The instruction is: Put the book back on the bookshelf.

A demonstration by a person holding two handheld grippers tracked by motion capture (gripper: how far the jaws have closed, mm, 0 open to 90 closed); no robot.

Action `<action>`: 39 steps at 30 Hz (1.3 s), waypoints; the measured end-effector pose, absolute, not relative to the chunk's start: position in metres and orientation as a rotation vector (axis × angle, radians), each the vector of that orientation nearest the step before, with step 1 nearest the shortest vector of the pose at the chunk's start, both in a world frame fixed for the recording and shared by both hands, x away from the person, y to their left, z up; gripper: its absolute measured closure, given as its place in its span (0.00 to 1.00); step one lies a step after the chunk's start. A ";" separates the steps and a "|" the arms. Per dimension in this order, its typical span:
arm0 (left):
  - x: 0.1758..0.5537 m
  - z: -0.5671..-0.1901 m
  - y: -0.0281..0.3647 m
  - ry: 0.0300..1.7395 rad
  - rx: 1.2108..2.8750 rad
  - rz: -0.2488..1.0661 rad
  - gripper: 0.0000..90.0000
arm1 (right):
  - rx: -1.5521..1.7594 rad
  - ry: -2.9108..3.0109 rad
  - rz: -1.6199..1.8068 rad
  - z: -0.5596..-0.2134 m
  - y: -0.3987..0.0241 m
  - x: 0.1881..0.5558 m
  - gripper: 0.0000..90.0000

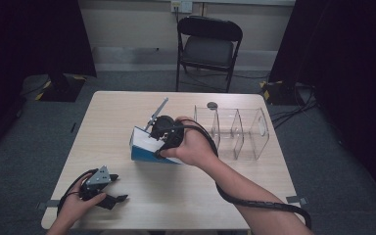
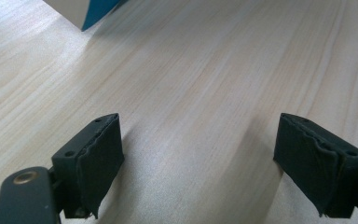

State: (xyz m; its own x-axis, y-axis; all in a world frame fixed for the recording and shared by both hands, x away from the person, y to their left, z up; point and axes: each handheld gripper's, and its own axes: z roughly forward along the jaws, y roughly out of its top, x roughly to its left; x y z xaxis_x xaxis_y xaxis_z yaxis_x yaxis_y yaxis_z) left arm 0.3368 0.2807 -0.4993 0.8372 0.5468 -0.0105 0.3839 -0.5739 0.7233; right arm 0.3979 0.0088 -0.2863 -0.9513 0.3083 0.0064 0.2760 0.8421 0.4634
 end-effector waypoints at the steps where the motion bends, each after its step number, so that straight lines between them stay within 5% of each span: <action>1: 0.337 -0.499 0.281 0.676 2.250 0.275 0.16 | 0.472 2.950 0.725 -0.286 0.008 0.398 0.68; 39: 0.337 -0.501 0.282 0.661 2.236 0.286 0.15 | 0.515 3.008 0.680 -0.270 0.004 0.390 0.68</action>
